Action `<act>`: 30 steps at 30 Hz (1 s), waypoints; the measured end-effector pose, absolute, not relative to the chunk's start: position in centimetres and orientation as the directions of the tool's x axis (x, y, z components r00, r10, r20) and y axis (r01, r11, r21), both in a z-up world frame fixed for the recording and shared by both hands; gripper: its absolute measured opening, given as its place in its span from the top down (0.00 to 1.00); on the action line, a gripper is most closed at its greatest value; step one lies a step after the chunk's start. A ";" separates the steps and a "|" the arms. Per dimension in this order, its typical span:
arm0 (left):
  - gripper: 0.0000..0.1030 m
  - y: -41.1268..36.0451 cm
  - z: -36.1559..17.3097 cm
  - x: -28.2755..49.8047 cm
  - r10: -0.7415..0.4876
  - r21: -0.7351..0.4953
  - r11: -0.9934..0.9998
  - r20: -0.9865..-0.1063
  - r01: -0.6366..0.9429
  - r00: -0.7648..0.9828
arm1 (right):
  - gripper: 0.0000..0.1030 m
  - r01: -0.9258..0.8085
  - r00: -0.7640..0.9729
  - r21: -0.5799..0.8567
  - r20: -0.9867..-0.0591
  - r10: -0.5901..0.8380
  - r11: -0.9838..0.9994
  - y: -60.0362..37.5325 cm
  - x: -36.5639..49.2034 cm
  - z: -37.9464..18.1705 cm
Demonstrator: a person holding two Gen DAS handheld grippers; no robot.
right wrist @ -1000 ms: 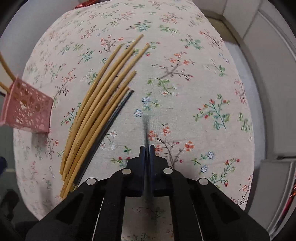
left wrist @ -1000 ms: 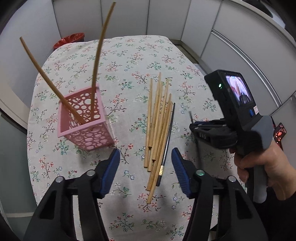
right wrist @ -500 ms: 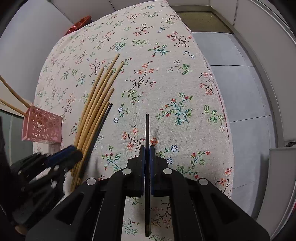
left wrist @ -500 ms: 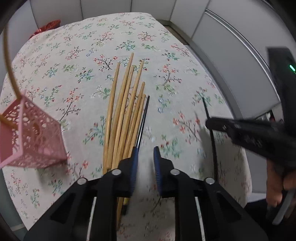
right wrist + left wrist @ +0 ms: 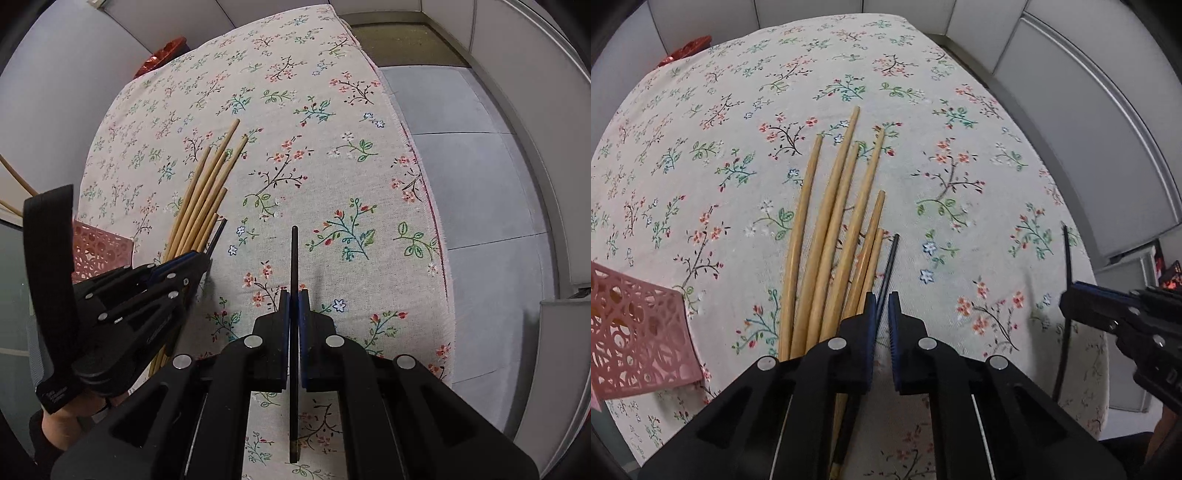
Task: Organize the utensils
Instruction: 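Grasp a black chopstick with the right tool while the left tool grasps a wooden one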
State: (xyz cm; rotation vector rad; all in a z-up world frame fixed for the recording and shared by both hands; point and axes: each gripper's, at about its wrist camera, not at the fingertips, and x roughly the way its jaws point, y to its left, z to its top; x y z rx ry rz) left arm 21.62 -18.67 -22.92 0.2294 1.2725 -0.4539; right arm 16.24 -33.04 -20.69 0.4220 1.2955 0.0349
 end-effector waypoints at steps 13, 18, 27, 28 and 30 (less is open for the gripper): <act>0.95 -19.3 -22.6 22.3 -0.194 -0.058 0.887 -0.947 0.458 0.256 | 0.97 0.208 0.338 0.307 -0.913 0.227 0.929 -33.2 15.2 -19.4; 0.95 -18.0 -18.9 20.4 -0.244 -0.066 0.880 -0.912 0.470 0.329 | 0.97 0.171 0.427 0.308 -0.879 0.211 0.936 -32.4 13.6 -16.1; 0.96 -13.4 -13.3 16.0 -0.287 -0.045 0.885 -0.836 0.463 0.467 | 0.97 0.062 0.581 0.249 -0.797 0.168 0.966 -28.8 11.1 -10.2; 0.96 -12.7 -12.5 15.5 -0.297 -0.049 0.887 -0.822 0.459 0.485 | 0.97 0.051 0.594 0.239 -0.788 0.163 0.970 -28.3 10.9 -9.6; 0.96 -11.7 -11.1 14.9 -0.313 -0.059 0.890 -0.799 0.451 0.514 | 0.97 0.034 0.614 0.230 -0.773 0.162 0.973 -27.6 10.6 -8.8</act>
